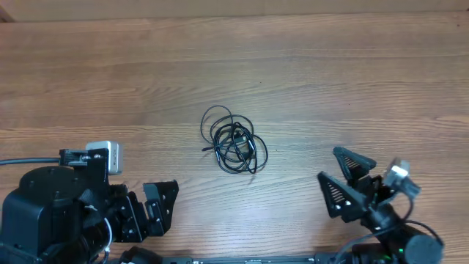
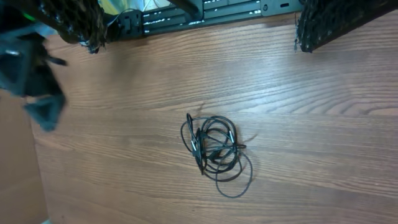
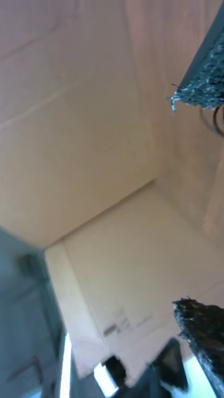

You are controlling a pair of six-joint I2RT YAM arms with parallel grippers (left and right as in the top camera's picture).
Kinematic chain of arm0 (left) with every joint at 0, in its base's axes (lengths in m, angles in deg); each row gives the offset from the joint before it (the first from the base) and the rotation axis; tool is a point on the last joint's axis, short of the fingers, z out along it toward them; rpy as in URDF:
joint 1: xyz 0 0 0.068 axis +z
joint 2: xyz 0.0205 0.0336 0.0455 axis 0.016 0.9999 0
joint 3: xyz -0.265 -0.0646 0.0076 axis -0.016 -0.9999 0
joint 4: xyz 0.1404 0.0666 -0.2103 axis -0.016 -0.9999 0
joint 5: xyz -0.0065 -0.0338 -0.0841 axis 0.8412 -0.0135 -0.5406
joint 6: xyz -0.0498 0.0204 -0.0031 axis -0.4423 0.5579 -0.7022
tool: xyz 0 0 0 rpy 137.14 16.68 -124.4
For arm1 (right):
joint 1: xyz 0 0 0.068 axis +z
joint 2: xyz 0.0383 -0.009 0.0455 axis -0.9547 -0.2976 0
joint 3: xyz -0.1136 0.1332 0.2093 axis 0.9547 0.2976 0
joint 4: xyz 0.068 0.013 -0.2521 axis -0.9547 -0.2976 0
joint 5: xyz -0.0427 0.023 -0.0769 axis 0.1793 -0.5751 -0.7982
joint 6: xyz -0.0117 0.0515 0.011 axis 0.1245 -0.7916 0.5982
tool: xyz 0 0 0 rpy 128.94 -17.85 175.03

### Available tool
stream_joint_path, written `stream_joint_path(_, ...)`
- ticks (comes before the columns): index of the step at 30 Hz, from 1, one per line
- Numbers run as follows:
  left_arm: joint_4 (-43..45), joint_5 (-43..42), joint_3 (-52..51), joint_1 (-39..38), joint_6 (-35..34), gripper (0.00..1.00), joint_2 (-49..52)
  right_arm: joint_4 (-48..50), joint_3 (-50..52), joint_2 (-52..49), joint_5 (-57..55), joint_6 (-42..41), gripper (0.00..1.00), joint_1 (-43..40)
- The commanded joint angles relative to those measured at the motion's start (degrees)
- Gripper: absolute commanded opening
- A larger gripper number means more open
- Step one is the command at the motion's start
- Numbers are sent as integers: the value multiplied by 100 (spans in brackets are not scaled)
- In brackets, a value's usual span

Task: Untangle cables
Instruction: 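Reach the right gripper into the loosened cables and grasp a strand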

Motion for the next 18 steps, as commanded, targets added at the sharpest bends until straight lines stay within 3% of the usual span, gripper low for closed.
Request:
stream_joint_path(1, 9, 149, -146, -33, -98, 99, 74, -896, -1453, -431, -343, 922, 100, -118)
stream_joint_path(5, 9, 278, -240, -33, -221, 100, 173, -2924, -3300, -1624, -466, 2044, 100, -155)
stream_joint_path(10, 24, 487, -254, -33, -297, 99, 358, -4951, -4903, -3161, -356, 2295, 100, -155)
stream_joint_path(13, 55, 684, -254, -33, -439, 100, 487, -5418, -5254, -3812, 264, 2291, 100, -149)
stream_joint_path(18, 136, 850, -254, -33, -839, 100, 791, -5394, -5228, -4557, 1405, 2288, 100, -136)
